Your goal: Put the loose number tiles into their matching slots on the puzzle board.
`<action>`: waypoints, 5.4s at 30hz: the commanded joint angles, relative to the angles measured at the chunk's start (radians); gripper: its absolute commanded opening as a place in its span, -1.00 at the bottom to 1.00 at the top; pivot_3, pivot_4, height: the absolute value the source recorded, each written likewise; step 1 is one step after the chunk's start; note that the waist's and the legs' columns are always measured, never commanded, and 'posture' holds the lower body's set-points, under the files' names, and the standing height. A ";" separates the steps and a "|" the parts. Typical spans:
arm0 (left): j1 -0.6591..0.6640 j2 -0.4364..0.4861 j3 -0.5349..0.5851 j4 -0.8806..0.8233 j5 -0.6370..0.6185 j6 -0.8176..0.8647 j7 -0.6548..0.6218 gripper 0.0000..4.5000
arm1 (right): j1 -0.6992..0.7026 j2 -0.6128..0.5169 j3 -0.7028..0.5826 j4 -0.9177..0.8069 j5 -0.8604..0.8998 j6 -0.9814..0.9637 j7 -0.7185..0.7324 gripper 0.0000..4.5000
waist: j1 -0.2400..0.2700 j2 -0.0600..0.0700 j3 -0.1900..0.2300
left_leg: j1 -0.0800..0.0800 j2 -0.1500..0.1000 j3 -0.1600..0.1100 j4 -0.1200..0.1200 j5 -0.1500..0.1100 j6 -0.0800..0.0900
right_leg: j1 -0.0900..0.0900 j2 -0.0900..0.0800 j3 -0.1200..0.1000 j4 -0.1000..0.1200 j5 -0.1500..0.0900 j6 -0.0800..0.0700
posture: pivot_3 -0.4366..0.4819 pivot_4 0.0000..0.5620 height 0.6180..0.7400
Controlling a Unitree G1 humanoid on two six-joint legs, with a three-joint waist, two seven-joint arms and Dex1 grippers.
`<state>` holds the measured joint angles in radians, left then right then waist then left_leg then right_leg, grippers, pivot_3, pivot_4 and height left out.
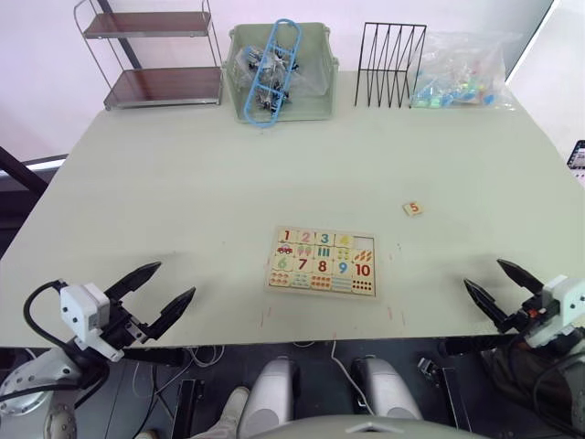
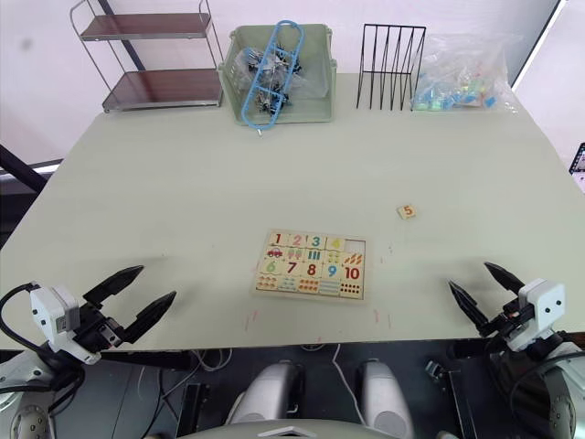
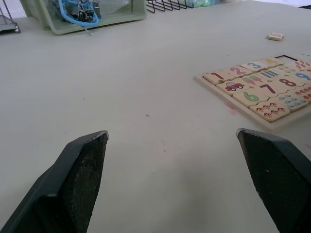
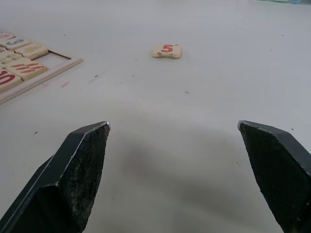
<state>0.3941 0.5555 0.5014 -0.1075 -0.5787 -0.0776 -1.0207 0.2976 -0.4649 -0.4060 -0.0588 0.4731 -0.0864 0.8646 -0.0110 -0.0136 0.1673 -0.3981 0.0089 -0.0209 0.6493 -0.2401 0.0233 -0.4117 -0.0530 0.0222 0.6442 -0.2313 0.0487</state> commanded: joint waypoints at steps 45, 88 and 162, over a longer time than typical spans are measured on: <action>-0.231 0.135 -0.119 0.013 -0.022 0.039 -0.218 1.00 | -0.314 0.009 0.153 -0.121 -0.059 0.330 -0.322 0.97 | -0.002 0.000 0.000 | 0.000 0.000 0.008 0.000 0.000 0.000 | 0.000 0.001 0.001 0.001 0.002 -0.002 | -0.05 -0.47 1.00; -0.309 0.161 -0.153 0.000 -0.087 0.110 -0.368 1.00 | -0.754 0.015 0.353 0.236 -0.277 0.637 -0.416 -0.32 | -0.003 0.000 0.000 | 0.000 0.000 0.007 0.000 0.000 0.000 | -0.001 0.002 0.002 0.001 0.004 0.001 | -0.05 -0.47 1.00; -0.442 0.406 -0.336 0.221 -0.157 0.049 -0.594 1.00 | -0.378 -0.340 0.158 -0.116 -0.036 0.452 0.235 0.98 | -0.004 -0.001 0.001 | -0.001 0.002 0.005 0.000 0.000 0.000 | -0.001 0.005 -0.001 0.000 0.001 -0.001 | -0.05 -0.47 1.00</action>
<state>-0.0332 0.9367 0.1846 0.0956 -0.7012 0.0058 -1.5800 -0.0550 -0.7839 -0.2599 -0.2079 0.4325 0.4328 1.0292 -0.0152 -0.0145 0.1679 -0.3988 0.0110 -0.0156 0.6491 -0.2400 0.0235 -0.4128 -0.0485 0.0217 0.6441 -0.2307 0.0477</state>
